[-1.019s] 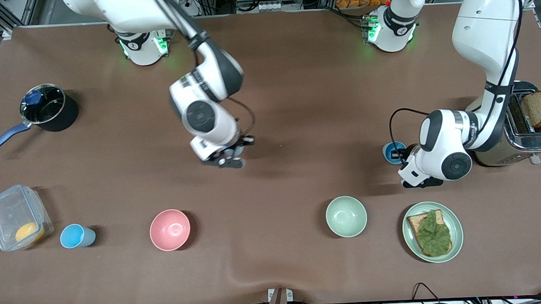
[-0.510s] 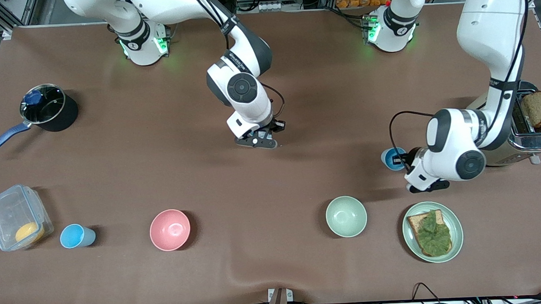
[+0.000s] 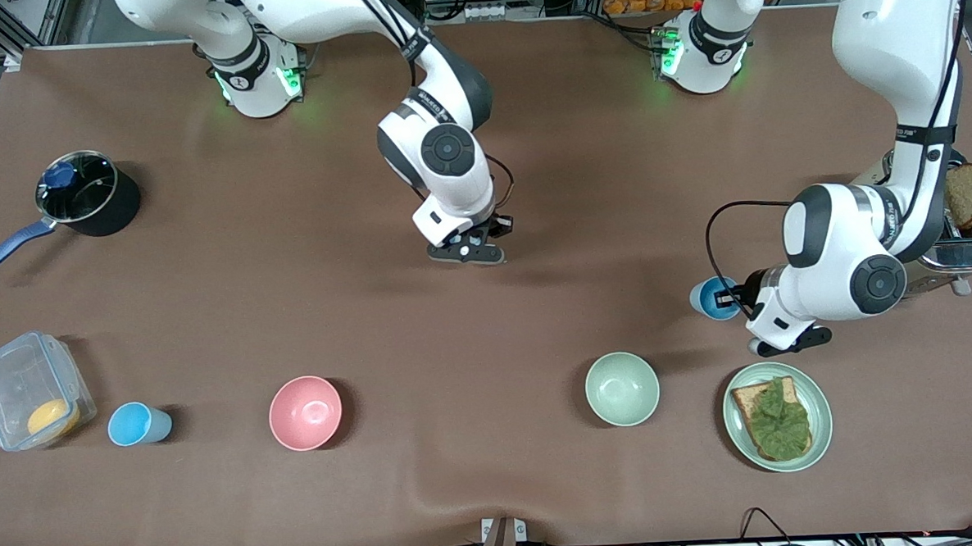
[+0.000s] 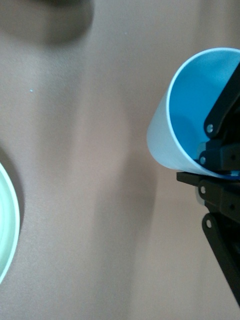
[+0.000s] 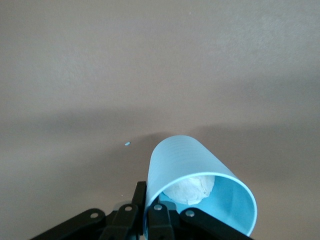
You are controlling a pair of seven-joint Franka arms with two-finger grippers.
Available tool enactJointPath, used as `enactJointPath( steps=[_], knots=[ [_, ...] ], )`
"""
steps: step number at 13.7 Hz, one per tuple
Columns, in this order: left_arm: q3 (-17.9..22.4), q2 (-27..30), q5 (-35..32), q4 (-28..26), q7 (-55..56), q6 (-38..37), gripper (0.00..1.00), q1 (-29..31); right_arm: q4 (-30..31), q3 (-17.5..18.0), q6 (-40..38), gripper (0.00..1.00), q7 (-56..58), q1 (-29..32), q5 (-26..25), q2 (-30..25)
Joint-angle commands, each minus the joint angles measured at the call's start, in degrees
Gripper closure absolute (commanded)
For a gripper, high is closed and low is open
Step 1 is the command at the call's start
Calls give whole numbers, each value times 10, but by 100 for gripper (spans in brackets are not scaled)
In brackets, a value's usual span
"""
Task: Stack blue cups with both arms
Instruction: 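Carry the right gripper's cup to the table middle and set it down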
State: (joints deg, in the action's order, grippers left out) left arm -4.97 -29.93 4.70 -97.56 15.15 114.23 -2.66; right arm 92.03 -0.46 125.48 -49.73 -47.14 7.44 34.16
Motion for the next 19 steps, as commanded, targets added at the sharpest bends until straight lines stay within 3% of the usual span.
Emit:
enactJointPath(
  steps=[1,5,6,7,11,14,19],
  knots=[
    [-1,10,16,5,11,2,98,5,-15,-9,-1,100,-12,-15,-35,24],
    [-1,15,17,6,15,3,98,6,-12,-9,29,100,-12,-17,-37,35],
    [-1,14,22,6,15,4,98,4,-12,-9,28,79,-12,-16,-37,35],
    [-1,15,24,5,15,7,98,4,-12,-9,28,1,-12,-14,-37,35],
    [-1,15,24,4,16,6,98,4,-28,-10,-5,0,-4,5,-36,14],
    [-1,15,28,8,16,7,98,7,-80,-9,-123,0,18,43,-35,-18],
    [0,16,31,12,16,6,98,12,-119,-9,-269,0,205,164,-27,-88]
  ],
)
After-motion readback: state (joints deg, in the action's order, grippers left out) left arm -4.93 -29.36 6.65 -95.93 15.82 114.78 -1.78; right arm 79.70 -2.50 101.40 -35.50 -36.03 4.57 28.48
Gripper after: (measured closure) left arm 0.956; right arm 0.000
